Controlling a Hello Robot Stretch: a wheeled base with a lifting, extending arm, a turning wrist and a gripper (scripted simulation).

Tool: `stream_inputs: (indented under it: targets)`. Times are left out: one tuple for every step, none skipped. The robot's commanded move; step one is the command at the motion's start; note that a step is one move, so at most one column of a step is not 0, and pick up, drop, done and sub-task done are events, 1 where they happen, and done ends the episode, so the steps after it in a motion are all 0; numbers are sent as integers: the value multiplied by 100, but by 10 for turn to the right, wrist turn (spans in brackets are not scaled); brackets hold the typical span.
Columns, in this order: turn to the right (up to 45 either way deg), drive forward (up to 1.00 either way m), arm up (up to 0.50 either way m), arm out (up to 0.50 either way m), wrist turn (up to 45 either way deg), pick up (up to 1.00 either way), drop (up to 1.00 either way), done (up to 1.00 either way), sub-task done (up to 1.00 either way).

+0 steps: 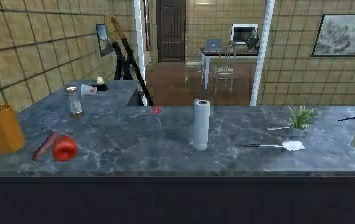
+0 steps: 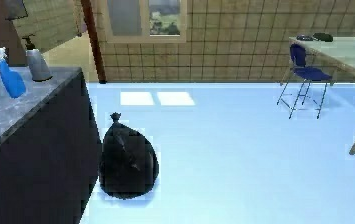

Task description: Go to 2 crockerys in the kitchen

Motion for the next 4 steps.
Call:
stream_inputs:
  targets:
    - [450,0,0,0,0,0,0,0,0]
    - [450,0,0,0,0,0,0,0,0]
    - [300,0,0,0,0,0,0,0,0]
    - [0,100,0,0,0,0,0,0,0]
